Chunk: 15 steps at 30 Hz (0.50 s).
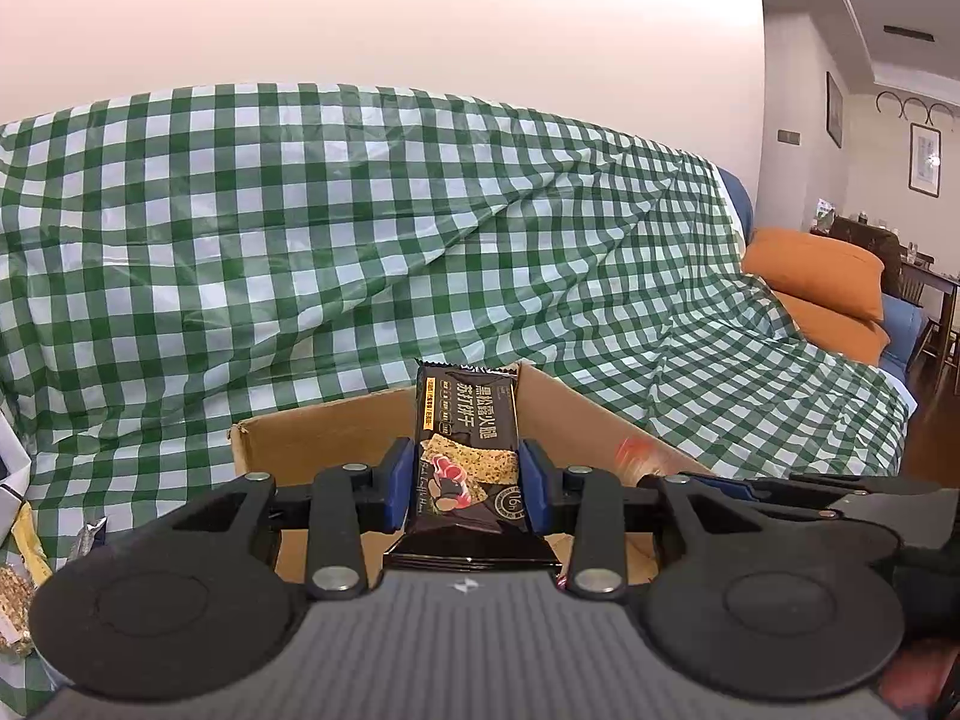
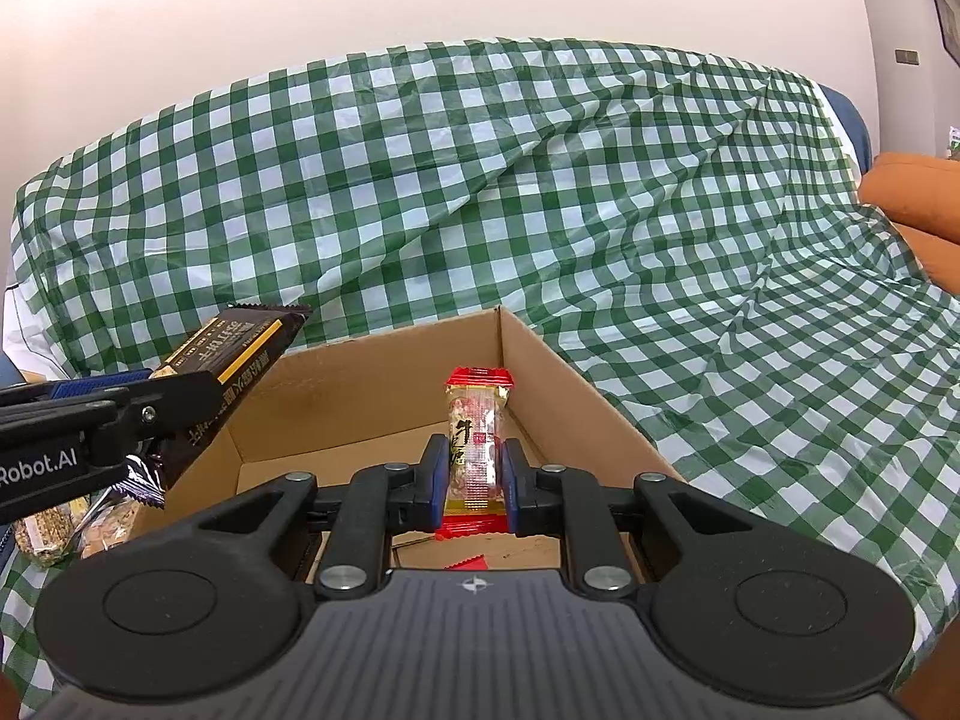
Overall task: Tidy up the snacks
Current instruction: 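Lower the dark biscuit pack into the box with the left tool while the right tool drops the red candy, then move both tools back from the box to the snack pile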
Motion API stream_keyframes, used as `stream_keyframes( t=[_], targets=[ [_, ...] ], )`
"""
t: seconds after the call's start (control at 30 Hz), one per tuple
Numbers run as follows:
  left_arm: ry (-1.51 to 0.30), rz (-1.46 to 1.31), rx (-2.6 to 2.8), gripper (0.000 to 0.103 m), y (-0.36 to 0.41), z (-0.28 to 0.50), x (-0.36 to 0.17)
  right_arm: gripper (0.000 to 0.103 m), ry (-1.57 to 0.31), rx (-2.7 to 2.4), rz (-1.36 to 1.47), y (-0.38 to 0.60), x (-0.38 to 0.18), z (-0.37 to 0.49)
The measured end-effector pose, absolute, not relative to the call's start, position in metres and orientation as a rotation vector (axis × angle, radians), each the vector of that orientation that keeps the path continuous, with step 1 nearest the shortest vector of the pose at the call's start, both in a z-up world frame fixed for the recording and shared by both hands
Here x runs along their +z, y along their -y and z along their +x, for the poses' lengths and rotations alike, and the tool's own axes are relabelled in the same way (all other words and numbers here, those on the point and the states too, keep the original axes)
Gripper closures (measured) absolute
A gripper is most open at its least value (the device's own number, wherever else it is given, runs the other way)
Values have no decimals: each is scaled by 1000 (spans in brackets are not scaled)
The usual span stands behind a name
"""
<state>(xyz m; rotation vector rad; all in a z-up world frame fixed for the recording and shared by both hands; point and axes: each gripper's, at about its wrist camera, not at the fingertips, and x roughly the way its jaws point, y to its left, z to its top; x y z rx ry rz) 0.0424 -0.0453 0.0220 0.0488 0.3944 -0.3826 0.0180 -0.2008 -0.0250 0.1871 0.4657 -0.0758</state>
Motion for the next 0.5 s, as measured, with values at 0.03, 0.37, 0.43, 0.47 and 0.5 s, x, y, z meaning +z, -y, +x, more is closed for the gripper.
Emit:
stream_keyframes(
  t=[0.03,0.37,0.43,0.47,0.5],
  targets=[
    [-393,50,-384,61,46,42,22,84,-471,-72,188,201,-26,19],
    [-401,48,-400,56,49,43,21,72,-485,-82,181,201,-27,20],
    [-403,52,-396,56,48,42,20,71,-487,-82,179,200,-27,20],
    [-402,54,-394,56,48,42,21,70,-487,-81,178,200,-27,20],
    [-401,55,-391,56,48,42,21,70,-487,-80,178,200,-27,20]
  ],
)
